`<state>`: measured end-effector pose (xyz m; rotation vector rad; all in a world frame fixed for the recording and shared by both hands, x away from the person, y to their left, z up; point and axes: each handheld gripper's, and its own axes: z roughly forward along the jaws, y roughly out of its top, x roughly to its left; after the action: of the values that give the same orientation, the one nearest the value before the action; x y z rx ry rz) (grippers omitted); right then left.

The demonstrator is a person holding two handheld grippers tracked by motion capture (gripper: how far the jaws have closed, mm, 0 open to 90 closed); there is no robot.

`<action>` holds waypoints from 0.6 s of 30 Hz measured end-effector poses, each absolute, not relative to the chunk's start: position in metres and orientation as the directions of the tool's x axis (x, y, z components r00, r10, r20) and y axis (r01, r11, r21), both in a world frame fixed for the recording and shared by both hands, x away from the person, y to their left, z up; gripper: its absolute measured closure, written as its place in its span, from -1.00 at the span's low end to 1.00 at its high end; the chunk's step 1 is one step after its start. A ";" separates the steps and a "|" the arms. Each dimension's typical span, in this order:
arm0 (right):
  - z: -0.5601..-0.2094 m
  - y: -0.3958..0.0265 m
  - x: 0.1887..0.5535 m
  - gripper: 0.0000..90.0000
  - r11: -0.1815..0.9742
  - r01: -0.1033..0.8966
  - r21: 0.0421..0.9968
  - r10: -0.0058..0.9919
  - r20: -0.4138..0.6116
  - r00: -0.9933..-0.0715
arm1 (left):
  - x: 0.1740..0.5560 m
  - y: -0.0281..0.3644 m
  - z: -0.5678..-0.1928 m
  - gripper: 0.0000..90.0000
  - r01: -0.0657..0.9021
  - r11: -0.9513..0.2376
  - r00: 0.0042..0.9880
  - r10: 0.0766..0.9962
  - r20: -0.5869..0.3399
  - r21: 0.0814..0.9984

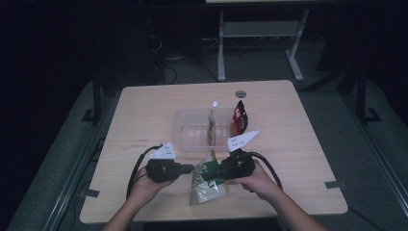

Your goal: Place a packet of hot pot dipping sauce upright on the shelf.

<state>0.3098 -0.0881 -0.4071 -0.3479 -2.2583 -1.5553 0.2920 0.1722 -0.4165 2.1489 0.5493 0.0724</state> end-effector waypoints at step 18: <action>-0.401 -0.100 0.312 1.00 0.346 0.392 0.852 0.025 0.410 -0.912 | 0.289 0.174 -0.417 0.66 0.363 -0.508 0.903 0.397 -0.161 0.781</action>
<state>0.3122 -0.0998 -0.4005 -0.3695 -2.2895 -1.5870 0.2893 0.1735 -0.4167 2.1517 0.5425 0.0476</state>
